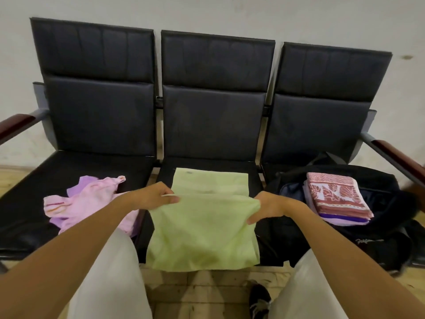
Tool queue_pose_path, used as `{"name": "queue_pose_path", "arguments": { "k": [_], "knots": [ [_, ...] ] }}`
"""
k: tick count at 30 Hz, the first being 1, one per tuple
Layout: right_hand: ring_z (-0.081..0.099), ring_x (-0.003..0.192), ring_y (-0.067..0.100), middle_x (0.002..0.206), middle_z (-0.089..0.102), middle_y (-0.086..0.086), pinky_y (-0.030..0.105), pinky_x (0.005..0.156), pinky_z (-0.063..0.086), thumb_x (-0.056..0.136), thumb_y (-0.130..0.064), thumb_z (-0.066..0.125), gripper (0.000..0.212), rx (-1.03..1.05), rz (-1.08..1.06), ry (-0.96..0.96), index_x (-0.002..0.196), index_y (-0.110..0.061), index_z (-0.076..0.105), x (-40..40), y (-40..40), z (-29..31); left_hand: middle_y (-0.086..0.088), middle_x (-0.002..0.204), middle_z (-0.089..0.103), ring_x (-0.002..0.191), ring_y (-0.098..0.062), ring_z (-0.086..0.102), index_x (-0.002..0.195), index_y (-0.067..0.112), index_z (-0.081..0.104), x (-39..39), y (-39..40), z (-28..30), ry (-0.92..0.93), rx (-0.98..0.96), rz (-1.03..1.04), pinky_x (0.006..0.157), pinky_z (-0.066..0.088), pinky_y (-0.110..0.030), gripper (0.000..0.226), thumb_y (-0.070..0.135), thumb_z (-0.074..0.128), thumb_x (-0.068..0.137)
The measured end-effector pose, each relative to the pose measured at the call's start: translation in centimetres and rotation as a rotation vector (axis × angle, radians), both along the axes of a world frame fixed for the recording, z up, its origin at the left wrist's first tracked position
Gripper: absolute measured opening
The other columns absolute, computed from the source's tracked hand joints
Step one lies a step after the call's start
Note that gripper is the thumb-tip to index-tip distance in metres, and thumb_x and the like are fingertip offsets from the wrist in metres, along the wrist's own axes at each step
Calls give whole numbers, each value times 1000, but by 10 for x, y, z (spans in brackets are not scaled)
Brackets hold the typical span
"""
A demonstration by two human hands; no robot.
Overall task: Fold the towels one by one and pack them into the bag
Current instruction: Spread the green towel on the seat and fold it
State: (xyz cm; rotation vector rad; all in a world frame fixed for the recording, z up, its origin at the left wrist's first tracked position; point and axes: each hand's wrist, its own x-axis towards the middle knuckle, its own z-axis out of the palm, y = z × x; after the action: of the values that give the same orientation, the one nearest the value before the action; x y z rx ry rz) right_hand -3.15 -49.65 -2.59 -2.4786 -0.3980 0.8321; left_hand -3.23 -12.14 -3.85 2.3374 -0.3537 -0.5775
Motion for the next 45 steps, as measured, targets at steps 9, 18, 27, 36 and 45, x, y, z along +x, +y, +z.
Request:
{"name": "queue_pose_path", "arguments": {
  "k": [9,18,27,36,45],
  "knots": [
    [43,58,7,65,45,-3,24,58,30,87,-49,71,43,199,-210,-81,70,-15,51,6,-13,-43,8,46,37,46,-4,34,41,22,54,9,-2,-49,-77,-136,155,49,27,-18,46,26,78,81],
    [61,69,17,79,64,4,28,58,46,97,-34,62,20,143,-280,-334,85,-20,56,48,-7,-93,-3,72,61,69,-19,58,75,13,66,48,15,-92,-401,41,259,70,47,-38,34,34,52,98],
    [60,101,25,105,57,-1,34,81,48,97,-30,61,25,-92,-272,-443,115,-16,72,92,2,-108,-2,81,63,75,-22,58,94,20,63,87,10,-91,-373,231,286,63,40,-33,30,34,38,103],
    [60,85,22,101,60,2,32,64,45,101,-25,54,23,-187,-272,-498,100,-17,75,120,13,-111,-1,72,60,68,-21,58,88,23,61,118,11,-97,-291,209,249,67,49,-39,26,32,41,103],
    [57,71,26,87,60,9,34,52,40,104,-13,37,11,-348,-220,-396,108,-15,47,141,16,-127,0,64,56,62,-25,57,72,37,48,141,-5,-112,-255,238,103,64,52,-47,30,32,45,101]
  ]
}}
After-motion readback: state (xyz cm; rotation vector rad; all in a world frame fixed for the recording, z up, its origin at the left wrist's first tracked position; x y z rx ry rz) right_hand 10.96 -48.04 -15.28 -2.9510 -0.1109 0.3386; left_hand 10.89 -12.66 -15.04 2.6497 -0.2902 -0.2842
